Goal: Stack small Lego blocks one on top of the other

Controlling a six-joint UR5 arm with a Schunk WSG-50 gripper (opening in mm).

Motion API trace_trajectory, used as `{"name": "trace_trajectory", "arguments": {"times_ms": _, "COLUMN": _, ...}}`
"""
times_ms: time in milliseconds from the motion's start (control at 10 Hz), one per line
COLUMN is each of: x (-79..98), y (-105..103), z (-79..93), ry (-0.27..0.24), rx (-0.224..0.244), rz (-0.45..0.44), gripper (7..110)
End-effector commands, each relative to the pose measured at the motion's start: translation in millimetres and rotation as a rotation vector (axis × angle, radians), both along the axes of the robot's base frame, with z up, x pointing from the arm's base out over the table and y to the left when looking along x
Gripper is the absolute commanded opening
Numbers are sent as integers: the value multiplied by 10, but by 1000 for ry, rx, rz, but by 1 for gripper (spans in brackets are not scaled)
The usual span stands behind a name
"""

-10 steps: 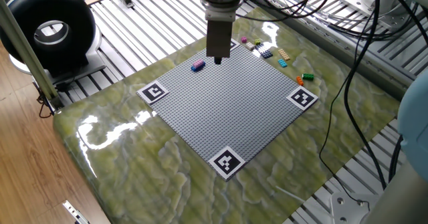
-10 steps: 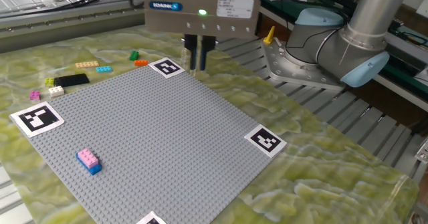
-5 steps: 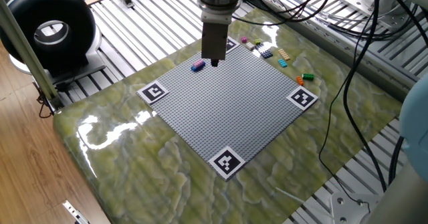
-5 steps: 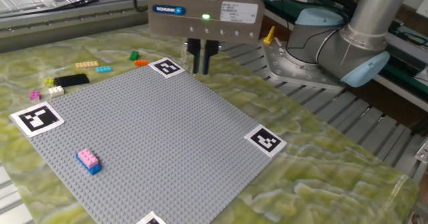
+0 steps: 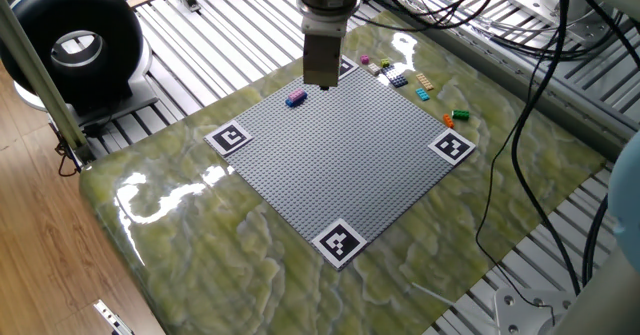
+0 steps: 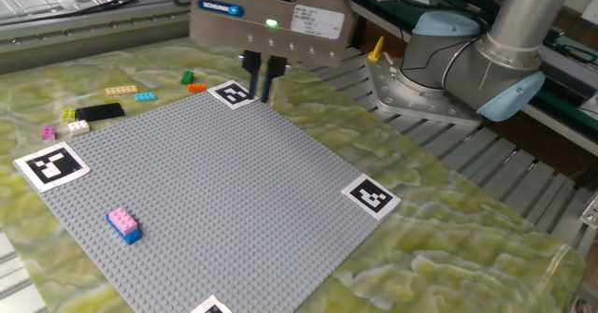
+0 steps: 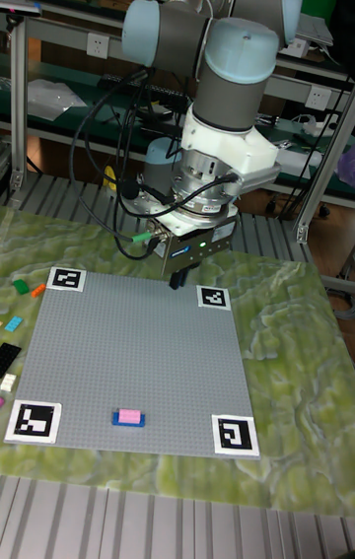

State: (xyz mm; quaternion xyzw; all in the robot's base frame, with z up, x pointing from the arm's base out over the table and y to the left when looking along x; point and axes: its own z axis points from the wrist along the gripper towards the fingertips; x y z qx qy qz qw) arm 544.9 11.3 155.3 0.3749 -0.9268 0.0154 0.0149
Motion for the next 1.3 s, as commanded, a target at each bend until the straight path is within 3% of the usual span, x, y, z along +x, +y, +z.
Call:
{"name": "trace_trajectory", "arguments": {"times_ms": 0, "x": -139, "y": -219, "z": 32, "ry": 60, "rx": -81, "rz": 56, "gripper": 7}}
{"name": "trace_trajectory", "arguments": {"times_ms": 100, "x": -81, "y": 42, "z": 10, "ry": 32, "rx": 21, "rz": 8, "gripper": 7}}
{"name": "trace_trajectory", "arguments": {"times_ms": 200, "x": -50, "y": 57, "z": 8, "ry": 19, "rx": 27, "rz": -16, "gripper": 7}}
{"name": "trace_trajectory", "arguments": {"times_ms": 400, "x": -248, "y": -174, "z": 37, "ry": 95, "rx": -69, "rz": -52, "gripper": 7}}
{"name": "trace_trajectory", "arguments": {"times_ms": 500, "x": -293, "y": -60, "z": 33, "ry": 114, "rx": -24, "rz": -60, "gripper": 7}}
{"name": "trace_trajectory", "arguments": {"times_ms": 600, "x": -183, "y": 27, "z": 17, "ry": 72, "rx": 13, "rz": -41, "gripper": 7}}
{"name": "trace_trajectory", "arguments": {"times_ms": 700, "x": -77, "y": 51, "z": 6, "ry": 29, "rx": 27, "rz": -33, "gripper": 7}}
{"name": "trace_trajectory", "arguments": {"times_ms": 800, "x": -109, "y": 8, "z": -23, "ry": 38, "rx": 29, "rz": -39, "gripper": 7}}
{"name": "trace_trajectory", "arguments": {"times_ms": 900, "x": -174, "y": -172, "z": -89, "ry": 50, "rx": 6, "rz": -45, "gripper": 7}}
{"name": "trace_trajectory", "arguments": {"times_ms": 1100, "x": -255, "y": -471, "z": -249, "ry": 43, "rx": 8, "rz": -23, "gripper": 7}}
{"name": "trace_trajectory", "arguments": {"times_ms": 1200, "x": -219, "y": -751, "z": -276, "ry": 21, "rx": -48, "rz": 3, "gripper": 7}}
